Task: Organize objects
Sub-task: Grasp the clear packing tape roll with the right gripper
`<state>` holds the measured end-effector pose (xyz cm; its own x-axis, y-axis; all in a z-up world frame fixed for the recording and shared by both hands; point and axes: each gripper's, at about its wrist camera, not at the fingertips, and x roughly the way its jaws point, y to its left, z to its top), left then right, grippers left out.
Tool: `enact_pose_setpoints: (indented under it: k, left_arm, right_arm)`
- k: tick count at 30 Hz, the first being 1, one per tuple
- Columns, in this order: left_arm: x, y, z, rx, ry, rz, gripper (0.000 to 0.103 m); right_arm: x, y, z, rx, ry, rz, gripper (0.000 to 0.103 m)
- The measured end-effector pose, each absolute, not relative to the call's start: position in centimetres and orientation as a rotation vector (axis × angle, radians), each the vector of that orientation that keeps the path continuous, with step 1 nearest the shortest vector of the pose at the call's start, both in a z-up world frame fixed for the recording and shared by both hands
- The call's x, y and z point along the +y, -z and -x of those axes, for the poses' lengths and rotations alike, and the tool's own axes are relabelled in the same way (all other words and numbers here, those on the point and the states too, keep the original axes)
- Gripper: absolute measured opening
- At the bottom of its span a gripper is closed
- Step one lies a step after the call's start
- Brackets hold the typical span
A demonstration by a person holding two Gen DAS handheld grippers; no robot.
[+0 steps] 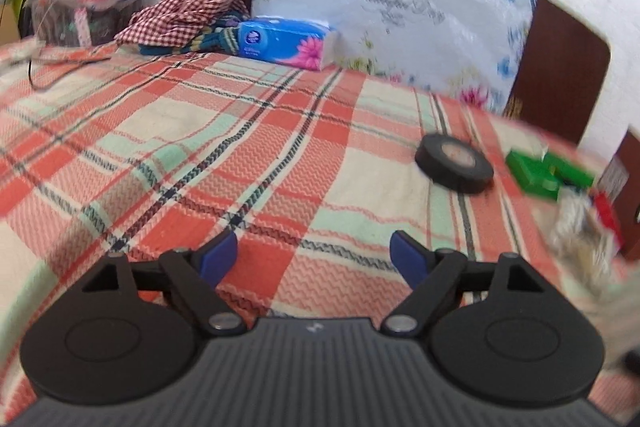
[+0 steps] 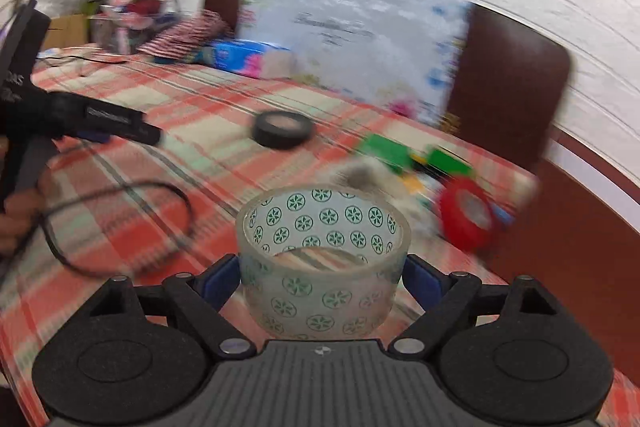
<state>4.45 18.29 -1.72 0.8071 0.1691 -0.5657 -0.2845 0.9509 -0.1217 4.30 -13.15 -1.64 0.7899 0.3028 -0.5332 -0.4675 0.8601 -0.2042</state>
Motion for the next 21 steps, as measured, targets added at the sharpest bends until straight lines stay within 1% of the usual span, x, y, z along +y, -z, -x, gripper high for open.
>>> enact_pose_setpoints:
  k: [2, 5, 6, 8, 11, 13, 16, 17, 18, 19, 21]
  left_arm:
    - [16.7, 0.7, -4.8, 0.633, -0.201, 0.197, 0.084]
    - [12.8, -2.2, -4.9, 0.64, 0.011, 0.274, 0.084]
    - [10.8, -3.2, -5.0, 0.64, 0.087, 0.269, 0.084]
    - [6.5, -4.4, -5.5, 0.671, 0.232, 0.237, 0.084]
    - [0.1, -4.9, -6.8, 0.758, 0.388, 0.167, 0.083]
    - [-3.5, -4.6, -7.7, 0.821, 0.428, 0.105, 0.079]
    - [-7.2, -3.7, -8.1, 0.873, 0.466, 0.013, 0.062]
    - [-8.3, -3.1, -8.3, 0.898, 0.463, -0.022, 0.05]
    - [-9.0, -2.4, -8.7, 0.931, 0.455, -0.046, 0.041]
    - [-9.3, -1.7, -9.0, 0.957, 0.46, -0.038, 0.039]
    - [-9.0, -1.4, -9.0, 0.96, 0.481, 0.011, 0.026]
  right_arm:
    - [-16.5, 1.8, -4.0, 0.539, -0.314, 0.299, 0.088]
    - [-20.7, 2.3, -3.3, 0.575, -0.234, 0.216, 0.088]
    - [-21.3, 2.4, -3.1, 0.579, -0.231, 0.192, 0.091]
    - [-21.5, 2.7, -2.8, 0.577, -0.233, 0.191, 0.092]
    - [-20.8, 3.0, -2.7, 0.565, -0.257, 0.235, 0.092]
    - [-20.6, 3.2, -2.7, 0.561, -0.262, 0.254, 0.094]
    - [-21.3, 3.4, -3.1, 0.579, -0.28, 0.213, 0.094]
    - [-21.6, 3.4, -3.4, 0.586, -0.284, 0.192, 0.092]
    - [-21.9, 3.5, -3.6, 0.593, -0.288, 0.172, 0.091]
    - [-22.2, 3.5, -3.8, 0.598, -0.291, 0.148, 0.091]
    - [-22.7, 3.6, -4.0, 0.595, -0.305, 0.115, 0.086]
